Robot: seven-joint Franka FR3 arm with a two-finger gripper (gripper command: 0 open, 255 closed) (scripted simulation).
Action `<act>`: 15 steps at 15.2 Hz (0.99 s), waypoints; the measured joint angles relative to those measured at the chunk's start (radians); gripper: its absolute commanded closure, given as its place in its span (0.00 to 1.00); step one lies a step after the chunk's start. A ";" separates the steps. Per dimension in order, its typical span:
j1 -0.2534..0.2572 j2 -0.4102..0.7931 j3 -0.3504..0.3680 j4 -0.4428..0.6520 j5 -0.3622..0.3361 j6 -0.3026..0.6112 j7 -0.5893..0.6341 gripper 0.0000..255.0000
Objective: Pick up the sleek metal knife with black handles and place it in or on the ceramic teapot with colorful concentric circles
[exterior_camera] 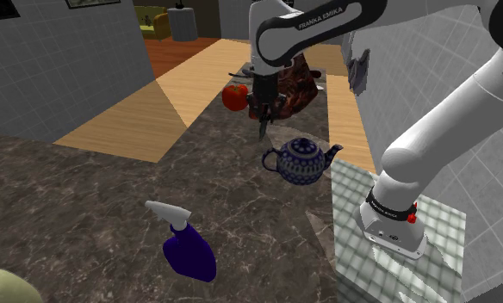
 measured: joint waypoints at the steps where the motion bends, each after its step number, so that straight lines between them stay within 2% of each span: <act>1: 0.000 -0.004 -0.002 0.012 0.000 -0.015 0.000 1.00; 15: -0.005 -0.031 -0.022 0.174 -0.003 -0.204 -0.007 1.00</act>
